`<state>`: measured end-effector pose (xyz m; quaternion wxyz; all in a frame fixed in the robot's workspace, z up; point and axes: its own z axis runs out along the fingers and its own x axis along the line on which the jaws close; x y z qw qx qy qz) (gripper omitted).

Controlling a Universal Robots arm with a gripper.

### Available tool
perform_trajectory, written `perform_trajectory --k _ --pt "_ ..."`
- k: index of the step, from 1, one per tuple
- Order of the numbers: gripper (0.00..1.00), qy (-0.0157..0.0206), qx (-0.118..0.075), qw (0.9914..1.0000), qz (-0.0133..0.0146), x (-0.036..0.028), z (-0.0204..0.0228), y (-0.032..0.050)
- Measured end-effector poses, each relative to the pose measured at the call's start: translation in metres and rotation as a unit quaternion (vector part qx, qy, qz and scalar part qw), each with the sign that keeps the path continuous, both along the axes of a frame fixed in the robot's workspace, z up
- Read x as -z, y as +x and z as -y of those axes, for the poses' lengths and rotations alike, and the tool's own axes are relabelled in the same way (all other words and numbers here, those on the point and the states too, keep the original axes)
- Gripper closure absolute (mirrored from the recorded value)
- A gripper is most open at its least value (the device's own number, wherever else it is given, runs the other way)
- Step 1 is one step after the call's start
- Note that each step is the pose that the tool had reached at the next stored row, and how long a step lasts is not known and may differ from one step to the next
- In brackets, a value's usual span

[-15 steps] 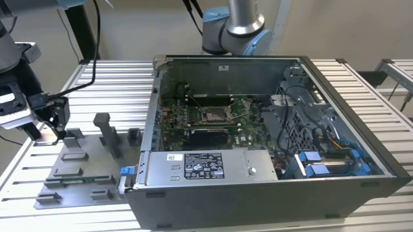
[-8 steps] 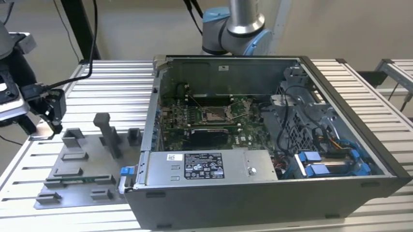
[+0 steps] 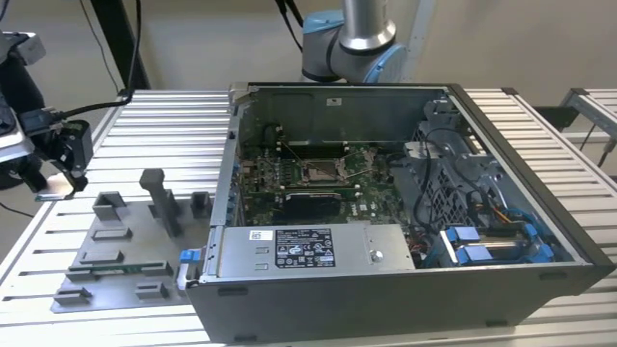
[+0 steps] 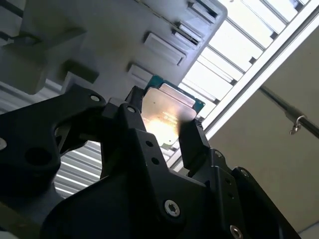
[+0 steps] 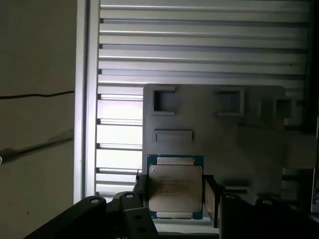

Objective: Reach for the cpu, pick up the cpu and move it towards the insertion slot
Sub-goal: 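Pick up the cpu and move it towards the insertion slot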

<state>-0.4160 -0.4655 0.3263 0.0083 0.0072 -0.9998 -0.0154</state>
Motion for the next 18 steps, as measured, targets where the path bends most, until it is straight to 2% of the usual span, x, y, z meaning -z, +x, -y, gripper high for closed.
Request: perform_trajectory --k 8,18 --pt "1.0 0.0 0.0 1.0 0.0 -0.0193 0.0 0.0" --pt "1.0 0.0 0.0 1.0 -0.0001 -0.0468 0.0 0.0"
